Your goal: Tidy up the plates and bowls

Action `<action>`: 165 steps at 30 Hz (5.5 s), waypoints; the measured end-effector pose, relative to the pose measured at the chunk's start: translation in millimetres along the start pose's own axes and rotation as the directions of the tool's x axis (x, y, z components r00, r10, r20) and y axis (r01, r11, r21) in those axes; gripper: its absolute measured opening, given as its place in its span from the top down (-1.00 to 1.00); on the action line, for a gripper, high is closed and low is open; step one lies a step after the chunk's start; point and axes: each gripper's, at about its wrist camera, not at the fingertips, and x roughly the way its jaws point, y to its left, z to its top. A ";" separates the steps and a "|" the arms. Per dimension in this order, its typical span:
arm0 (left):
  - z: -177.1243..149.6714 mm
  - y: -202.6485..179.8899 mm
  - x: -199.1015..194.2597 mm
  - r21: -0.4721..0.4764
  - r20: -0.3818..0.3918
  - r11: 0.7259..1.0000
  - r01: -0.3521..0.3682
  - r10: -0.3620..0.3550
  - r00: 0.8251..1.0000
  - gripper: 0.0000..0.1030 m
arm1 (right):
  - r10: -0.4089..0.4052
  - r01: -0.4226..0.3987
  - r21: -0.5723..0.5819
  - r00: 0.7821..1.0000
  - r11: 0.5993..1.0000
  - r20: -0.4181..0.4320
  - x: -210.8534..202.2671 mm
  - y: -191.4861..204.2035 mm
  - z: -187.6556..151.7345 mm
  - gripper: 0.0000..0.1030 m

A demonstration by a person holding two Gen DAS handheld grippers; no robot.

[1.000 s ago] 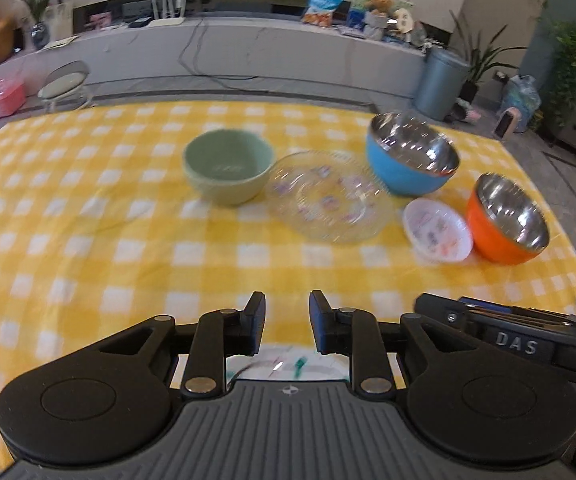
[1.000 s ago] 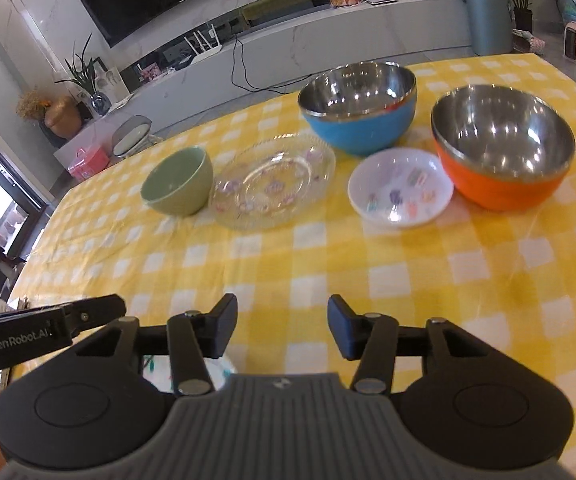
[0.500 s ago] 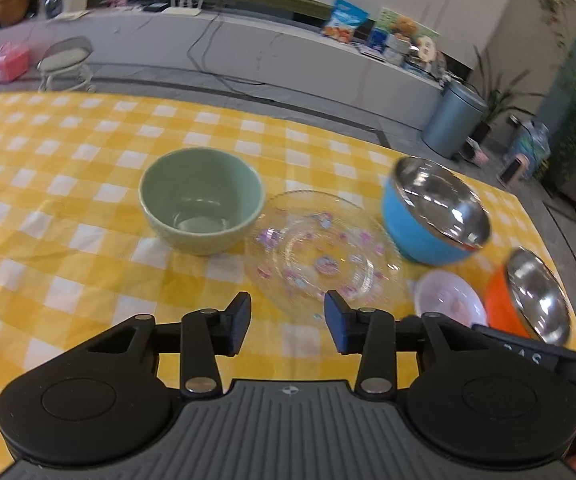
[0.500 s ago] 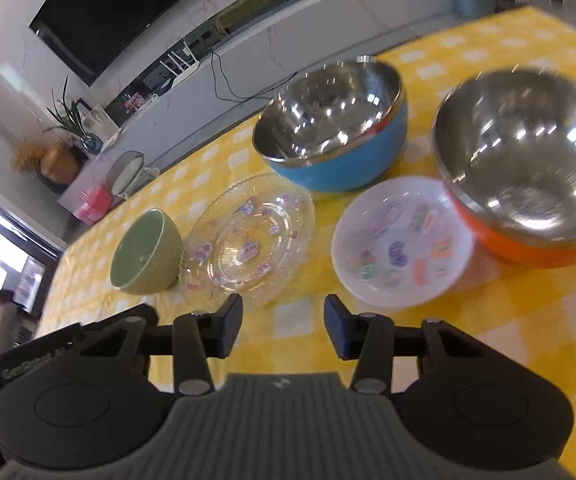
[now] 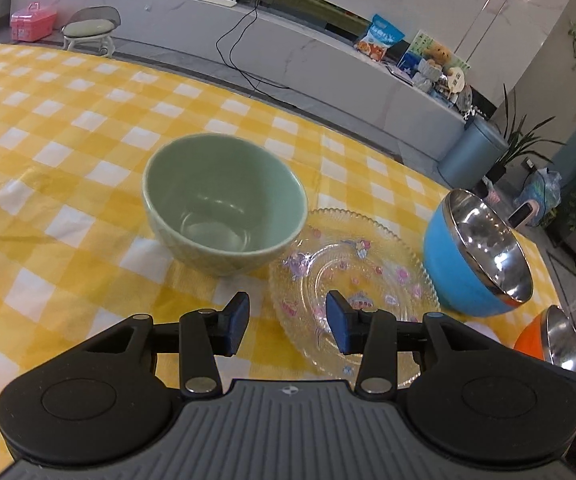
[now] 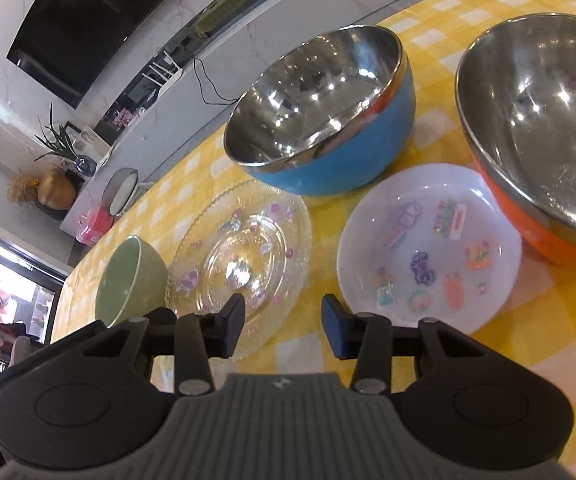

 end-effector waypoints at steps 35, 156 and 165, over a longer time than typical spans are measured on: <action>-27.6 10.3 -32.5 -0.002 -0.130 1.000 -0.008 0.008 0.991 0.92 | -0.053 0.056 0.020 0.992 0.998 -0.118 -37.9 -3.4 -42.2 0.83; -81.5 45.2 -148.7 0.011 -0.043 0.996 -0.083 0.084 0.996 0.79 | 0.123 -0.123 0.015 0.990 0.992 -0.062 -105.0 1.7 -123.4 0.91; -94.6 60.9 -151.9 -0.015 -0.058 0.994 -0.105 0.104 0.993 0.79 | 0.109 -0.114 -0.048 0.989 0.992 -0.095 -99.5 9.1 -139.9 0.90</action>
